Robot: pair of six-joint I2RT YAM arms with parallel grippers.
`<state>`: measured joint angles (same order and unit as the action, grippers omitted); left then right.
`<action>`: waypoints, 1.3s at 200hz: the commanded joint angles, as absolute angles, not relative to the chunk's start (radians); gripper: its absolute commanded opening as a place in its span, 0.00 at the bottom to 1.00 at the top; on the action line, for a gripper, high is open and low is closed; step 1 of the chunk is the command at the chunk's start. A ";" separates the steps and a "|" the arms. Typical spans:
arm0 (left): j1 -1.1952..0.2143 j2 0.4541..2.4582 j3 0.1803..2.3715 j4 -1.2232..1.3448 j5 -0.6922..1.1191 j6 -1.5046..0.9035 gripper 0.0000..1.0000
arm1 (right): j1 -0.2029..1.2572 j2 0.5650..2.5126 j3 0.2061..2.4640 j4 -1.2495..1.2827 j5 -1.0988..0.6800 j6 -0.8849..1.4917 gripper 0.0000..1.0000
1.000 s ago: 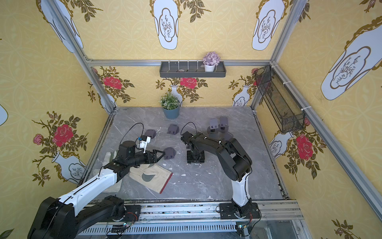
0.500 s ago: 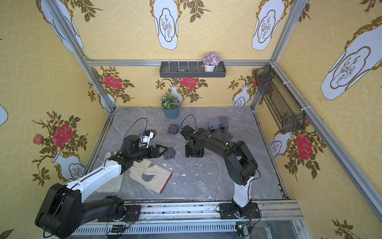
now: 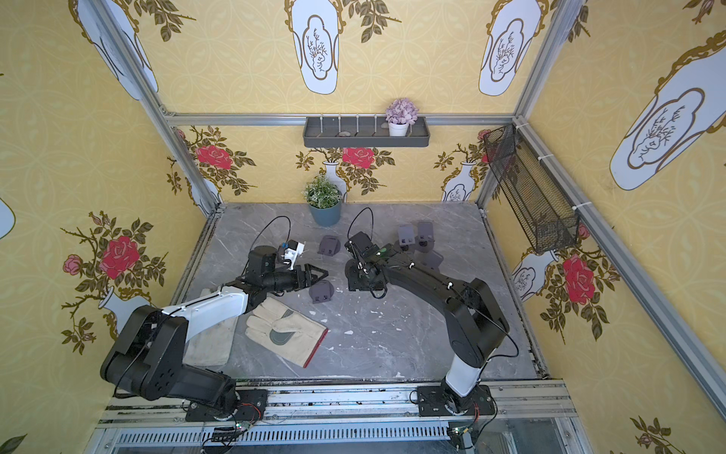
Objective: Open the phone stand
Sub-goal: Pick up the phone stand at the center of the board, then open the phone stand.
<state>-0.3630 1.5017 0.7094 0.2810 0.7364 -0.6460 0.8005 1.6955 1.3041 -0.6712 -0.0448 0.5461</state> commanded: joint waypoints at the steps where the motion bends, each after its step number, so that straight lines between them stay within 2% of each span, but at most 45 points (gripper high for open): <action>1: -0.364 1.547 0.733 0.372 0.799 -0.695 0.65 | 0.808 1.683 1.308 -0.602 -0.056 0.527 0.53; 189: -0.364 1.791 0.864 0.478 0.864 -0.732 0.50 | 0.861 1.699 1.376 -0.547 -0.065 0.479 0.54; 231: -0.364 1.804 0.850 0.585 0.925 -0.804 0.48 | 0.861 1.751 1.442 -0.561 -0.055 0.452 0.54; 245: -0.364 1.804 0.829 0.661 0.949 -0.855 0.45 | 0.861 1.772 1.460 -0.561 -0.055 0.444 0.54; 260: -0.364 1.805 0.806 0.744 0.975 -0.915 0.35 | 0.861 1.793 1.476 -0.564 -0.057 0.438 0.54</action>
<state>-0.3595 1.7962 0.8360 0.5907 0.8787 -0.8265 0.8570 1.7714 1.4471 -0.6605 -0.0448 0.4709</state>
